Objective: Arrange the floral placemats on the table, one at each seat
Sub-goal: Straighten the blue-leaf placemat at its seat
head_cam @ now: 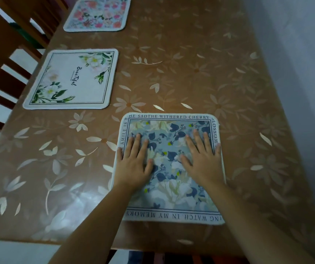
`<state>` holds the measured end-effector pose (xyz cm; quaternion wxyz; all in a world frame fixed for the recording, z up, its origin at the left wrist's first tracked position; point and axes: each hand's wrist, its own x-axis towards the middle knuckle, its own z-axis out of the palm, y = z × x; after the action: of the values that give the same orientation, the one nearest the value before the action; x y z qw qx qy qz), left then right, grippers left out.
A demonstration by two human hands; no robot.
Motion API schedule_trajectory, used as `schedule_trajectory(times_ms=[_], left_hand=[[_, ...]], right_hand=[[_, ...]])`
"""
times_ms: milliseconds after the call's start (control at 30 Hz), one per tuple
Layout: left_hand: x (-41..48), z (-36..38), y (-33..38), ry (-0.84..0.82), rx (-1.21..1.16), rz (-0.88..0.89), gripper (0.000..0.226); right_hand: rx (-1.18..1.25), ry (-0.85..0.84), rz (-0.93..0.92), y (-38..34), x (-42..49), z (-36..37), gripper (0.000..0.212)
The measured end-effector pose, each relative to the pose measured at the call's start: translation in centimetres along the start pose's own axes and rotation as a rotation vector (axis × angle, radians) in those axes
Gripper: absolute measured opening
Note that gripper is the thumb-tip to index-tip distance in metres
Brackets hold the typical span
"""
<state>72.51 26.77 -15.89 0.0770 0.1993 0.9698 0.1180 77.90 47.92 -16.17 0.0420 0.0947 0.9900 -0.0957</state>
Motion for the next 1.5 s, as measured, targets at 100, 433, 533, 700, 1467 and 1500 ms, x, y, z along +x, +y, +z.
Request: schedule_trajectory(times_ms=[100,433,533,700,1467,1500], left_hand=[[-2.7,0.4,-0.1,-0.013,0.019,0.008,0.062],[-8.6,1.0,0.9,-0.067,0.025,-0.021,0.062],[-9.3,0.8,1.6,-0.083,0.014,-0.052,0.059],[-9.1,-0.8,2.0,-0.171,-0.008,-0.06,0.062],[-25.5,-20.3,-17.2,0.553,0.009,-0.143,0.039],[-26.5,-20.8,-18.5,0.561,0.001,-0.158,0.038]], right_hand=[[0.013,-0.001,-0.014,0.0,-2.9,-0.1,0.062],[0.015,-0.032,0.024,-1.8,-8.5,-1.0,0.063],[0.058,-0.033,0.043,-2.9,-8.8,-1.3,0.062],[0.1,-0.032,-0.005,-5.5,-9.3,-1.6,0.053],[0.252,0.318,-0.445,-36.8,-14.9,-10.2,0.037],[0.259,0.315,-0.463,-38.6,-15.4,-10.1,0.037]])
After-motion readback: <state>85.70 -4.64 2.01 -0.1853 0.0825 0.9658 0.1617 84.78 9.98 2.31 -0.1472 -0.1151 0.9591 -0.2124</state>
